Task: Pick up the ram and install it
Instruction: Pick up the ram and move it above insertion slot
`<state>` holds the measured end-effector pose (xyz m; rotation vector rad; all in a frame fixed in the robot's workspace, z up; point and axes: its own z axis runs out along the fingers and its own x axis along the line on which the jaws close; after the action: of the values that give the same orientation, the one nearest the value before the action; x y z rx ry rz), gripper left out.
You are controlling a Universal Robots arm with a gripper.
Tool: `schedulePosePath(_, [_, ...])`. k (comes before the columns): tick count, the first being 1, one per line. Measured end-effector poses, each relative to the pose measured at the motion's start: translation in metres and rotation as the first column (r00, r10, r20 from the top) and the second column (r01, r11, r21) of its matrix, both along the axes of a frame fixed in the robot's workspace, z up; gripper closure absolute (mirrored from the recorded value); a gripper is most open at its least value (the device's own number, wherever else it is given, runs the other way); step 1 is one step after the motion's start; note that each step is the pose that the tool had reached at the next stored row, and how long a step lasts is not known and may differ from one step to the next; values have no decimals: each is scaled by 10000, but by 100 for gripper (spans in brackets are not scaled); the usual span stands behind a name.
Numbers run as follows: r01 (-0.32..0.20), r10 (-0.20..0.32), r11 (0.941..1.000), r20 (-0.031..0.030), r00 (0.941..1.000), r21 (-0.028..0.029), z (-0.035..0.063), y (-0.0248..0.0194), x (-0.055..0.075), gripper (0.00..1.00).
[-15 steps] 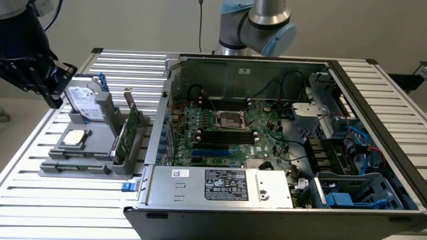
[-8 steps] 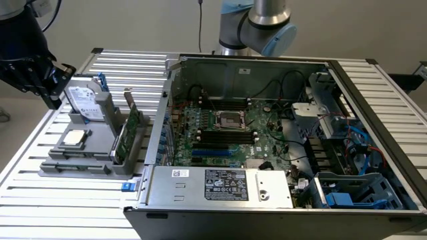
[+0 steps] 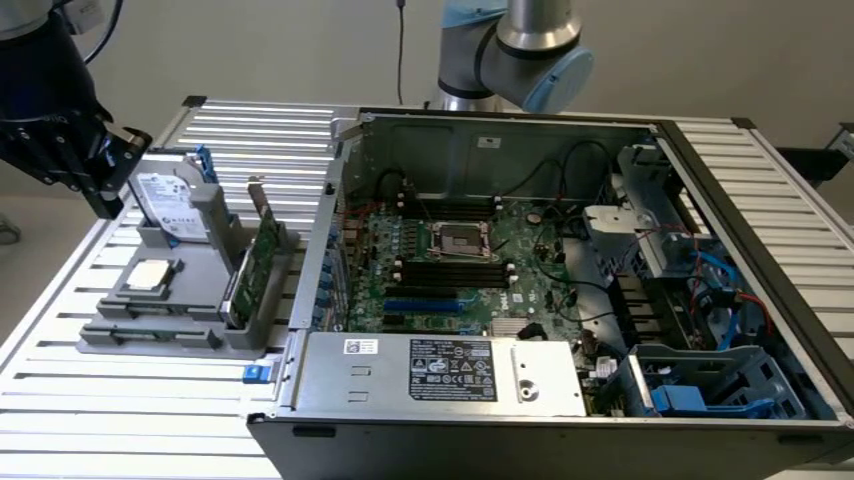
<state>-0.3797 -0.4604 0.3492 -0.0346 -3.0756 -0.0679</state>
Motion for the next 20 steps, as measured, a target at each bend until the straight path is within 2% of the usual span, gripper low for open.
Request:
schedulePosePath(3, [-57, 57, 10000, 0, 10000, 0, -3, -1, 0, 89])
schedulePosePath(6, [-569, 569, 9984, 3, 9984, 0, -9, -2, 0, 89])
schedulePosePath(10, [-1294, 1294, 9916, 5, 9916, 1, -19, -1, 0, 89])
schedulePosePath(14, [-2004, 2004, 9797, 3, 9797, 0, -26, -1, 0, 89])
schedulePosePath(17, [-2545, 2545, 9671, 3, 9671, 0, -34, -1, 0, 89])
schedulePosePath(20, [-3063, 3063, 9519, 2, 9519, 0, -42, -1, 0, 89])
